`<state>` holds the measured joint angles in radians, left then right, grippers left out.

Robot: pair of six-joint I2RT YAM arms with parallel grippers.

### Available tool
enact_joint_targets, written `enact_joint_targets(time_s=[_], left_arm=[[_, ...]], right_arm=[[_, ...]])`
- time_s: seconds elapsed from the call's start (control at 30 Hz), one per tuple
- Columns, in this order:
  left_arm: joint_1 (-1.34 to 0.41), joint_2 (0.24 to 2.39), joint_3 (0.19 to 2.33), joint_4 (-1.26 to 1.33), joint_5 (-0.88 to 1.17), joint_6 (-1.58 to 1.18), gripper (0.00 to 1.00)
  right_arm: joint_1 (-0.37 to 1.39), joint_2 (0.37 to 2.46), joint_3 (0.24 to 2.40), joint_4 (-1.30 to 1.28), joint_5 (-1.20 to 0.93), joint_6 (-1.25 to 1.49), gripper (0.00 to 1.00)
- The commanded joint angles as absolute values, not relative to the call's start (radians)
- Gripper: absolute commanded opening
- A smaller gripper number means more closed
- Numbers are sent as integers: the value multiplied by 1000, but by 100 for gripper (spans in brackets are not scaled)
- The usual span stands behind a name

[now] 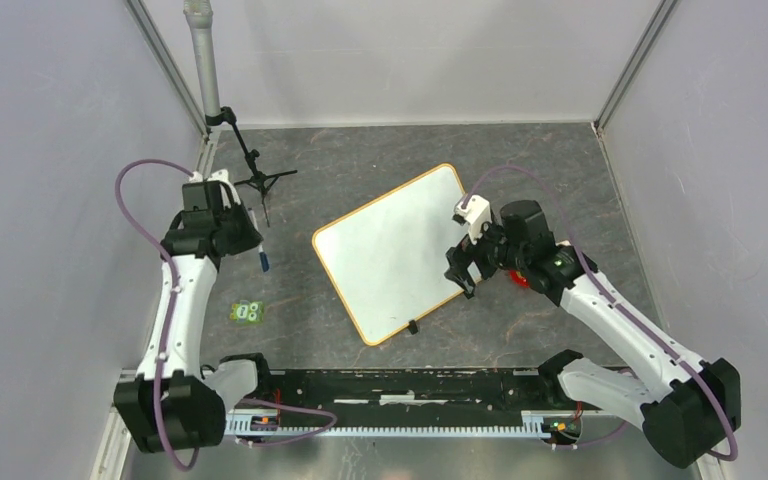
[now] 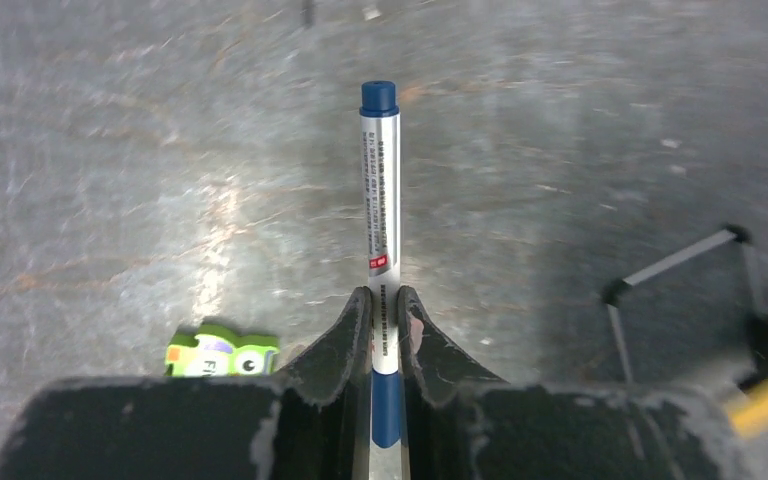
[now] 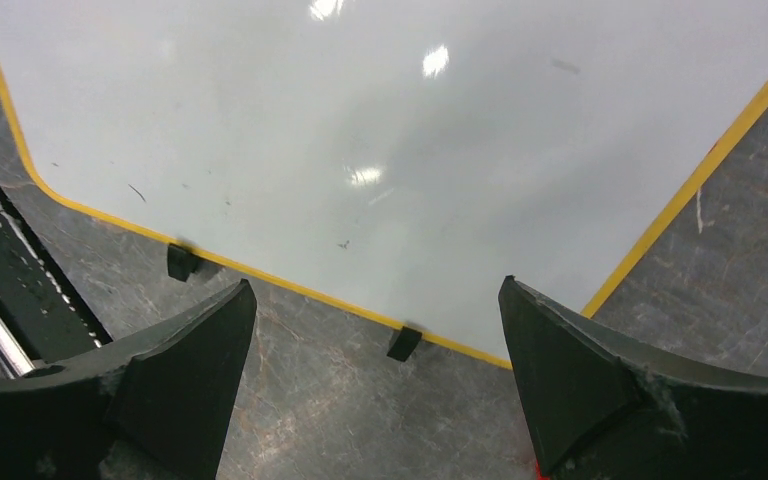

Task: Write a sentence on the whiteboard
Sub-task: Pick up the whiteboard marker from the center of the board, then pass from the left arm to the right

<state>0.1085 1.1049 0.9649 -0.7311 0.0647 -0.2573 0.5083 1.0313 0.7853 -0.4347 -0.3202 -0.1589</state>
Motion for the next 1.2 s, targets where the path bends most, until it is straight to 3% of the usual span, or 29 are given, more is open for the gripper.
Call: enact_joint_targets(time_s=[0.0,0.17,0.33,0.47,0.77,0.97,1.17], left_arm=[[75,991,1078,-808,316,-120,2],[-24,974,1225,-887,392,14,2],[-121,1020,1373,-985,604,267,2],[-291,1087,1476,-1044,595,355,2],[-652,1212,1601,-1114,452,430,2],[-694,1251,1630,-1114,481,422,2],[-731,1287,1644,-1118,471,422,3]], right_arm=[[506,1028,910,-433,-404,-183,98],[506,1054,1022,-439,-477,-175,98],[505,1088,1141,-434,-580,-168,98],[505,1114,1205,-374,-703,-77,98],[504,1112,1076,-37,-905,367,98],[511,1122,981,140,-929,572,90],[543,1155,987,180,-924,610,84]])
